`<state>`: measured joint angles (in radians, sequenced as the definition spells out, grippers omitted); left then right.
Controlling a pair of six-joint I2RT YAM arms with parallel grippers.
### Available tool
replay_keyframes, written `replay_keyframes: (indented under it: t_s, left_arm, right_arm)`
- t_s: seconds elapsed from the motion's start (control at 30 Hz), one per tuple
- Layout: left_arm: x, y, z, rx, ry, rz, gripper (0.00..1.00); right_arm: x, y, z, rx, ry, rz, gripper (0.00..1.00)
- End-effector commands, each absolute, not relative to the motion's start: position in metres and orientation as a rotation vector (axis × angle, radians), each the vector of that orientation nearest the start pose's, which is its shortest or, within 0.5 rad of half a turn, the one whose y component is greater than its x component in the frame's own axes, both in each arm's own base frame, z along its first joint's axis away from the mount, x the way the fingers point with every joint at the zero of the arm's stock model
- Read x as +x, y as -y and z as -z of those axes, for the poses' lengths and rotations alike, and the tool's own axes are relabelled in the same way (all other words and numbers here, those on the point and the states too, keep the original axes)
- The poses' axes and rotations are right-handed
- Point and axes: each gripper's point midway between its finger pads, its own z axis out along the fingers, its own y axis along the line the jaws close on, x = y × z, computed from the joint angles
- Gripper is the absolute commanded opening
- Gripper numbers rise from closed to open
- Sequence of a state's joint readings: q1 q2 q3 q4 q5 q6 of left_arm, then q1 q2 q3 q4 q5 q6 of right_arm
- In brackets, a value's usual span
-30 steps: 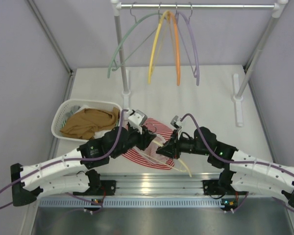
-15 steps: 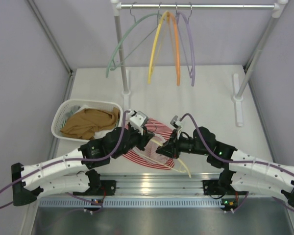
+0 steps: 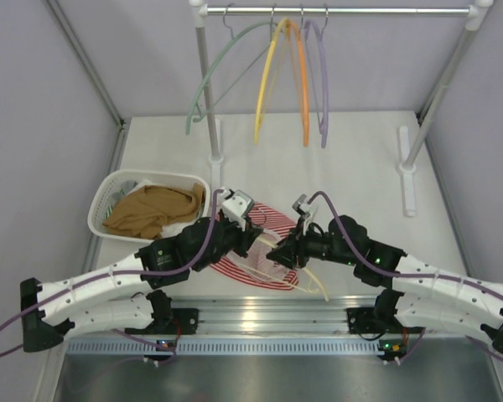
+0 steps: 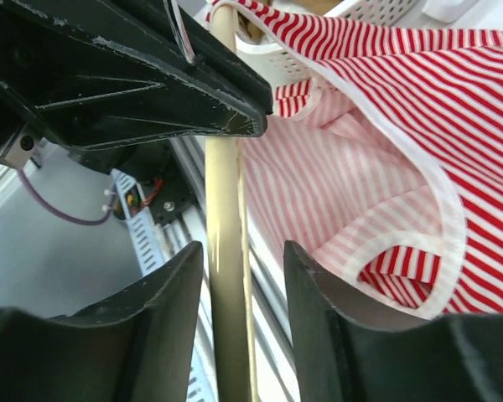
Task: Place the tank top on the hanger
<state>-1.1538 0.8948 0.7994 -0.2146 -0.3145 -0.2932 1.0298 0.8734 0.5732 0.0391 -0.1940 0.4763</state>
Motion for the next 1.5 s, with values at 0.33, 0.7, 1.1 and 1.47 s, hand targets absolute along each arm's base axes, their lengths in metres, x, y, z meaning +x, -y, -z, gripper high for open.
replay_keyframes:
  t_s: [0.33, 0.7, 1.1, 1.47]
  left_arm:
    - [0.175, 0.274, -0.252, 0.557, -1.798, 0.685, 0.0]
    - [0.171, 0.268, -0.253, 0.557, -1.794, 0.689, 0.0]
    - [0.17, 0.268, -0.255, 0.556, -1.79, 0.693, 0.0]
    - [0.17, 0.27, -0.254, 0.562, -1.795, 0.695, 0.0]
  right_arm:
    - [0.149, -0.271, -0.251, -0.416, -1.853, -1.054, 0.69]
    - [0.185, -0.238, -0.168, -0.183, -2.184, -0.956, 0.42]
    - [0.157, -0.26, -0.094, -0.319, -2.366, -0.952, 0.34]
    - [0.15, -0.273, -0.07, -0.348, -2.415, -0.911, 0.36]
